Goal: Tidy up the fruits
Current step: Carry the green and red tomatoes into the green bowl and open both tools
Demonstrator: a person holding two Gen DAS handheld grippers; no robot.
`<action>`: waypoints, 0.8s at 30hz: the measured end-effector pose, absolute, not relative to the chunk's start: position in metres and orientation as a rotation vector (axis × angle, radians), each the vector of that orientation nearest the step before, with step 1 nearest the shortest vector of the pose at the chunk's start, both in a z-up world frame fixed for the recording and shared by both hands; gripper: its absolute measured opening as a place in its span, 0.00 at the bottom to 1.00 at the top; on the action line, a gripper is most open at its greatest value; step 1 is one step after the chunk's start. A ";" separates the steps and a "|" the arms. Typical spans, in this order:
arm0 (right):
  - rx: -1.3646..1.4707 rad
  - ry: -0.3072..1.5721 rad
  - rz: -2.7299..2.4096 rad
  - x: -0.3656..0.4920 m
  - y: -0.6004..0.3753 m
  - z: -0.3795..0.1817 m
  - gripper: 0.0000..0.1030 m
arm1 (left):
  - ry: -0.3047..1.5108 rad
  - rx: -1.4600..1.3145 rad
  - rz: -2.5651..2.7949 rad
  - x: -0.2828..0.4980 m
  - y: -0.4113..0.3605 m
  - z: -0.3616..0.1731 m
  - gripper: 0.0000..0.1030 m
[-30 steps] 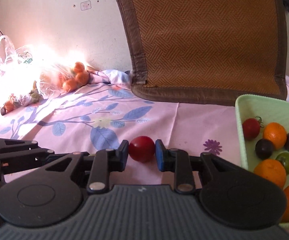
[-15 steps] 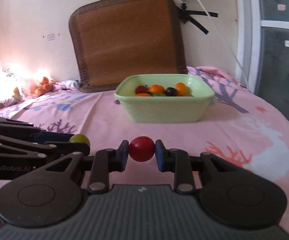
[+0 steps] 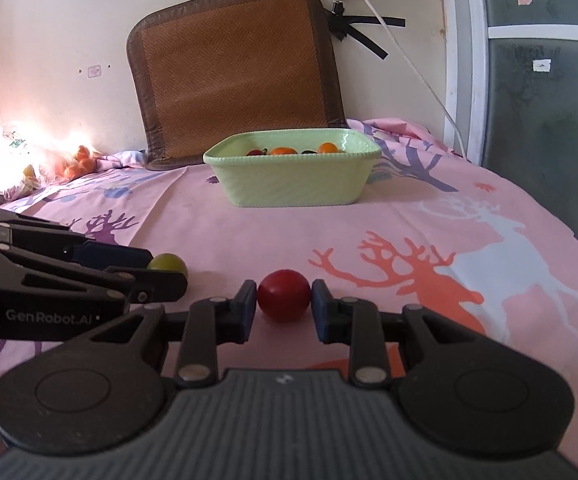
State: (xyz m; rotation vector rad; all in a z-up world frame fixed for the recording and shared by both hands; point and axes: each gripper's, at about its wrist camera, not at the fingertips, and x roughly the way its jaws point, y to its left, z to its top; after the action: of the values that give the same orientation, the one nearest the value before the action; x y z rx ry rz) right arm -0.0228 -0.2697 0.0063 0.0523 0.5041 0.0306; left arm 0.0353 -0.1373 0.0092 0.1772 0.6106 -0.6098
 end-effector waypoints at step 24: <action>0.136 0.361 0.013 0.077 -0.307 0.043 0.31 | 0.538 0.079 -0.611 0.159 -0.163 0.066 0.29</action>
State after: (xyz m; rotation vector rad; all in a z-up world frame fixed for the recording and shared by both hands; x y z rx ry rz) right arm 0.0772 -0.3067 0.0430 0.1357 0.3606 0.0133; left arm 0.1593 -0.1635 0.0660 0.0790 0.5379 -0.6108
